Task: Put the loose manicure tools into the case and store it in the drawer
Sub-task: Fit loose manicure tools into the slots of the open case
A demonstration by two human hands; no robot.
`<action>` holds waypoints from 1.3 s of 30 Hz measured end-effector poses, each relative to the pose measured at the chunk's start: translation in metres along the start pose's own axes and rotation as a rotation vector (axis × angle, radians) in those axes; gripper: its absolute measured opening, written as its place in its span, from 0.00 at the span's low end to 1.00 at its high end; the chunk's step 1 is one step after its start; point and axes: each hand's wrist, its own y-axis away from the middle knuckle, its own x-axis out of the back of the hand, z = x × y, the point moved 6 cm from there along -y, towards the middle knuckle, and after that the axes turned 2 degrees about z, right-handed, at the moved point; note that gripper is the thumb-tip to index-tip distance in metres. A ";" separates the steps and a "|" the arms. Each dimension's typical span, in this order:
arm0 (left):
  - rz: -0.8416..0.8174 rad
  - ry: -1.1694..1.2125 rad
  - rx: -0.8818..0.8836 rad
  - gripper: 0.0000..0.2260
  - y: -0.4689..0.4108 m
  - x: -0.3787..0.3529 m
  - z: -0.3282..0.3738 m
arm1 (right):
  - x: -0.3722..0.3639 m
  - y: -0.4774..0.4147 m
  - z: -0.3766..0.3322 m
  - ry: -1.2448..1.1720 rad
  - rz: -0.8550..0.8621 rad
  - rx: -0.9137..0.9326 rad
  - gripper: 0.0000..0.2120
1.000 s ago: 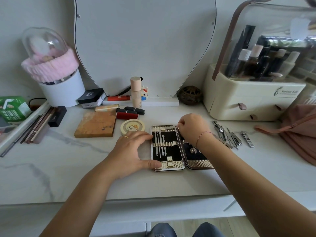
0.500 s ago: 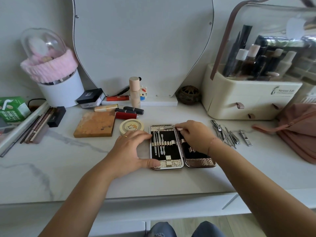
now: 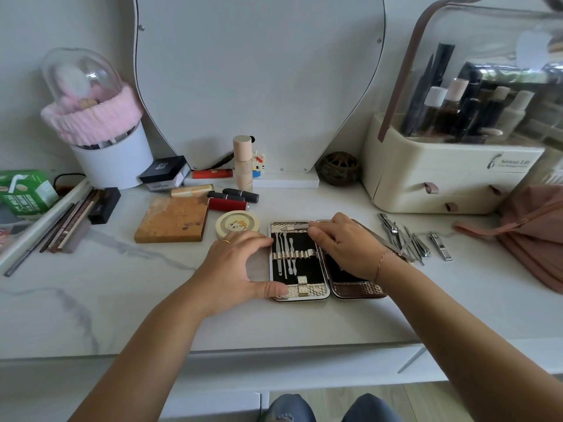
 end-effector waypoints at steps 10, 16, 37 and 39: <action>0.003 -0.008 -0.003 0.47 0.000 -0.001 -0.001 | -0.005 0.003 -0.002 0.069 -0.041 0.031 0.22; 0.004 0.004 0.000 0.47 0.001 0.000 0.001 | -0.006 0.002 -0.003 0.049 -0.070 0.054 0.21; 0.019 0.020 0.010 0.45 0.000 0.001 -0.001 | 0.055 0.031 0.039 -0.119 0.463 -0.129 0.11; 0.015 0.023 0.023 0.45 0.000 0.000 -0.001 | 0.074 0.047 0.080 -0.102 0.557 -0.311 0.08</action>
